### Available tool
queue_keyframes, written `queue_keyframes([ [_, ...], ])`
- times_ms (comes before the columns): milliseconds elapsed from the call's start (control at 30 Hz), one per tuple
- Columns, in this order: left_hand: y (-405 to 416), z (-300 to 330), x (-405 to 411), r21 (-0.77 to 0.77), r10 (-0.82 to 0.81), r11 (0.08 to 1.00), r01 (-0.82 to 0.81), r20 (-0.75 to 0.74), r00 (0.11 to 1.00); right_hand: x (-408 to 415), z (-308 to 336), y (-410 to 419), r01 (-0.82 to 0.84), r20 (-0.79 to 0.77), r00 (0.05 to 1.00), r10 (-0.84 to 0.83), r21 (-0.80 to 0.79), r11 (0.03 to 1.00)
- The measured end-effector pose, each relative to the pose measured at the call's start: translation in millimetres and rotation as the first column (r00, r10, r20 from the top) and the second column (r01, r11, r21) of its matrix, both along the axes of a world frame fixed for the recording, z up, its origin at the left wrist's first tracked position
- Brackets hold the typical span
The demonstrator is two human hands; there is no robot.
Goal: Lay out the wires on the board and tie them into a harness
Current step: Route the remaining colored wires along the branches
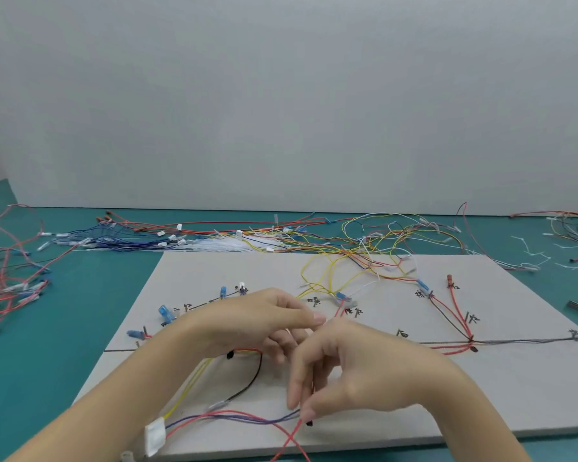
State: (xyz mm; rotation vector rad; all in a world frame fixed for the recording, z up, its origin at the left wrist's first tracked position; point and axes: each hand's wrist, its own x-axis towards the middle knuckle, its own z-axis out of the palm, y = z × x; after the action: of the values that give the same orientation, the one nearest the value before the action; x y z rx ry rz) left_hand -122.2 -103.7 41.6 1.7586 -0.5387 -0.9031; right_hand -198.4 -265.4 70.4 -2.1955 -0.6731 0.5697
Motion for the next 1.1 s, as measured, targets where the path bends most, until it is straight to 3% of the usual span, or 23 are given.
queue_keyframes([
  [100, -6, -3, -4, 0.024, 0.067, 0.997, -0.067, 0.039, 0.997, -5, -1, 6, -0.020, -0.022, 1.000, 0.020, 0.024, 1.000],
  [267, -11, -11, -7, 0.202, 0.097, 0.964, -0.171, 0.333, 0.938, -14, -3, 18, -0.064, -0.032, 0.997, 0.063, -0.013, 0.998],
  [400, -12, -10, -10, 0.252, -0.026, 0.963, -0.099, 0.452, 0.892, -15, -1, 20, -0.105, -0.041, 0.994, 0.106, 0.019, 0.994],
  [467, -8, -4, -11, 0.186, -0.093, 0.983, 0.005, 0.467, 0.879, -10, 5, 11, -0.064, -0.103, 0.991, 0.083, 0.174, 0.983],
  [533, -4, 0, -9, 0.120, -0.173, 0.984, 0.135, 0.412, 0.895, 1, 9, -4, 0.069, -0.093, 0.995, -0.041, 0.326, 0.943],
  [600, 0, 3, -7, 0.083, -0.232, 0.973, 0.217, 0.301, 0.925, 20, 8, -24, 0.243, 0.035, 0.961, -0.273, 0.354, 0.903],
  [667, 2, 3, -7, 0.088, -0.311, 0.950, 0.299, 0.220, 0.925, 42, 4, -44, 0.412, 0.216, 0.856, -0.469, 0.261, 0.873],
  [733, 0, 1, -8, 0.095, -0.320, 0.947, 0.307, 0.205, 0.925, 61, -3, -57, 0.536, 0.373, 0.766, -0.523, 0.078, 0.841],
  [833, -6, -4, 0, 0.084, -0.056, 0.996, 0.023, 0.426, 0.903, 78, -20, -65, 0.586, 0.465, 0.754, -0.465, -0.155, 0.795],
  [933, -6, -14, 15, -0.072, 0.292, 0.939, -0.337, 0.685, 0.667, 86, -39, -63, 0.542, 0.467, 0.799, -0.378, -0.286, 0.790],
  [1000, -3, -21, 22, -0.087, 0.352, 0.902, -0.422, 0.714, 0.605, 86, -44, -62, 0.535, 0.456, 0.797, -0.395, -0.233, 0.812],
  [1100, -5, -34, 29, 0.036, 0.274, 0.896, -0.443, 0.741, 0.613, 83, -43, -61, 0.539, 0.458, 0.760, -0.461, -0.048, 0.841],
])
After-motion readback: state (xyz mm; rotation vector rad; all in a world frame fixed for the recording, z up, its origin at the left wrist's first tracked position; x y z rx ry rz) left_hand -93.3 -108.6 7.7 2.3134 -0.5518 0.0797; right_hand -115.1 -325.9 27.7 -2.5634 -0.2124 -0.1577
